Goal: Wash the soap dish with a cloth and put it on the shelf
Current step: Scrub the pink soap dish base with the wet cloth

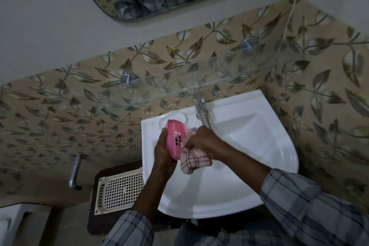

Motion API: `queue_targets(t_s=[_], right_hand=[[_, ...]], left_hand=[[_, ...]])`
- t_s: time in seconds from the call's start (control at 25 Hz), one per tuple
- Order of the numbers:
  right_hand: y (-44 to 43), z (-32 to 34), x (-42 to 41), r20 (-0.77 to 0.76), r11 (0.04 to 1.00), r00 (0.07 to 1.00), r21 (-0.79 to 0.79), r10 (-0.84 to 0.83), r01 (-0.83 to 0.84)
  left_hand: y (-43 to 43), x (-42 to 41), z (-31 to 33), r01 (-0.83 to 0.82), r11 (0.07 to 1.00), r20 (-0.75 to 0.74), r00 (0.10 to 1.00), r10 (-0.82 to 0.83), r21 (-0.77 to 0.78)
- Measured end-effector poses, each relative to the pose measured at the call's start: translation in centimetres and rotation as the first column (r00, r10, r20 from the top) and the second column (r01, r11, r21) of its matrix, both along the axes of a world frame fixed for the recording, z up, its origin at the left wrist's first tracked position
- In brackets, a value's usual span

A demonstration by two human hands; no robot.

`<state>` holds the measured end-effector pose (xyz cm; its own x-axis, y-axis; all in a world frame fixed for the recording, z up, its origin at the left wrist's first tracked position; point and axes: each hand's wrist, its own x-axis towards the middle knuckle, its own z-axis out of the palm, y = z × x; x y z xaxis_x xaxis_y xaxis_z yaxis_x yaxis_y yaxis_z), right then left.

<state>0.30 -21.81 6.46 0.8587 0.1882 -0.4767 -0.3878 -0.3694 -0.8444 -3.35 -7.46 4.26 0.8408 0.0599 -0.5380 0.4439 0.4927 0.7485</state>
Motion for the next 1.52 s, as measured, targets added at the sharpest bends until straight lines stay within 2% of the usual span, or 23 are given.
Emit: queue_targets(t_s=[0.04, 0.08, 0.12, 0.2, 0.28, 0.36, 0.44, 0.48, 0.56, 0.68, 0.72, 0.8, 0.84, 0.96, 1.08, 1.12, 1.16, 1.24, 1.28, 1.32, 1.4, 1.44, 1.52], right_hand=[[-0.1, 0.3, 0.9, 0.008, 0.993, 0.993, 0.025, -0.119, 0.118], [-0.1, 0.6, 1.7, 0.113, 0.98, 0.976, -0.058, -0.186, 0.193], [0.3, 1.0, 2.1, 0.263, 0.962, 0.95, -0.165, -0.17, 0.218], [1.8, 0.7, 0.8, 0.562, 0.961, 0.826, -0.252, 0.049, 0.115], [2.3, -0.7, -1.7, 0.77, 0.958, 0.575, -0.268, 0.277, -0.103], [0.4, -2.7, -3.3, 0.879, 0.884, 0.234, -0.33, 0.416, -0.333], [-2.6, -3.5, -1.3, 0.845, 0.763, -0.063, -0.51, 0.532, -0.398], [-3.7, -3.4, 0.3, 0.81, 0.728, -0.126, -0.573, 0.573, -0.376], [-4.4, -3.1, 2.7, 0.799, 0.76, -0.088, -0.595, 0.595, -0.263], [-1.6, -5.3, 0.8, 0.891, 0.894, 0.112, -0.421, 0.439, -0.155], [-0.6, -6.4, -1.1, 0.897, 0.895, 0.117, -0.399, 0.426, -0.2], [0.0, -6.9, -3.1, 0.886, 0.853, 0.011, -0.442, 0.463, -0.279], [-0.6, -6.5, -2.1, 0.869, 0.825, -0.005, -0.472, 0.495, -0.311], [-2.2, -4.3, 1.1, 0.869, 0.852, 0.037, -0.474, 0.493, -0.224], [-0.9, -4.3, -2.4, 0.849, 0.836, 0.091, -0.485, 0.52, -0.256], [-0.1, -4.1, -4.1, 0.864, 0.873, 0.185, -0.42, 0.468, -0.248], [1.0, -3.4, -4.8, 0.864, 0.926, 0.342, -0.318, 0.371, -0.202], [3.0, -1.3, -3.2, 0.74, 0.996, 0.673, -0.053, -0.01, 0.072], [3.9, -0.2, -2.1, 0.639, 0.98, 0.755, -0.012, -0.146, 0.199], [4.6, 0.4, -1.7, 0.585, 0.966, 0.786, -0.016, -0.199, 0.257], [4.9, -0.2, -2.6, 0.693, 0.981, 0.716, -0.066, -0.088, 0.185], [4.4, -1.2, -3.8, 0.78, 0.992, 0.622, -0.116, 0.065, 0.042], [1.1, -2.8, -3.4, 0.885, 0.944, 0.34, -0.265, 0.319, -0.194]], left_hand=[[-0.1, 0.2, 0.1, 0.009, 1.0, 0.008, 1.0, -0.01, 0.028], [-0.4, 0.3, 0.1, 0.017, 0.999, 0.008, 1.0, -0.018, 0.045], [-0.8, 0.4, 0.0, 0.024, 0.999, 0.004, 1.0, -0.024, 0.038], [-0.9, 0.6, -0.2, 0.022, 0.999, -0.029, 0.999, -0.023, -0.024], [0.0, 1.3, 0.3, 0.004, 0.989, -0.066, 0.998, -0.014, -0.145], [1.5, 1.6, 0.8, 0.049, 0.976, -0.136, 0.988, -0.08, -0.212], [2.3, 1.1, 0.9, 0.147, 0.959, -0.176, 0.965, -0.192, -0.241], [2.6, 0.9, 0.7, 0.176, 0.954, -0.18, 0.958, -0.222, -0.242], [2.9, 1.1, 0.7, 0.206, 0.945, -0.172, 0.952, -0.253, -0.254], [2.9, 1.9, 1.1, 0.167, 0.94, -0.155, 0.963, -0.22, -0.296], [3.0, 1.8, 1.0, 0.149, 0.949, -0.169, 0.965, -0.201, -0.279], [3.2, 1.4, 0.8, 0.134, 0.96, -0.211, 0.959, -0.187, -0.245], [3.2, 1.2, 0.6, 0.138, 0.959, -0.224, 0.955, -0.195, -0.247], [3.5, 1.1, 0.5, 0.155, 0.959, -0.214, 0.955, -0.207, -0.239], [3.1, 1.7, 0.7, 0.12, 0.977, -0.209, 0.965, -0.156, -0.176], [2.9, 1.9, 0.7, 0.104, 0.983, -0.21, 0.968, -0.135, -0.151], [2.6, 2.2, 0.8, 0.094, 0.987, -0.201, 0.972, -0.119, -0.127], [1.9, 2.7, 1.1, 0.077, 0.992, -0.128, 0.988, -0.089, -0.099], [1.5, 2.9, 1.3, 0.076, 0.992, -0.085, 0.993, -0.084, -0.096], [1.2, 3.2, 1.6, 0.075, 0.994, -0.059, 0.995, -0.08, -0.084], [1.2, 3.7, 1.8, 0.077, 0.996, -0.077, 0.994, -0.079, -0.041], [1.5, 3.7, 1.9, 0.093, 0.995, -0.117, 0.989, -0.096, -0.034], [1.9, 3.2, 2.1, 0.148, 0.987, -0.206, 0.966, -0.157, -0.059]])
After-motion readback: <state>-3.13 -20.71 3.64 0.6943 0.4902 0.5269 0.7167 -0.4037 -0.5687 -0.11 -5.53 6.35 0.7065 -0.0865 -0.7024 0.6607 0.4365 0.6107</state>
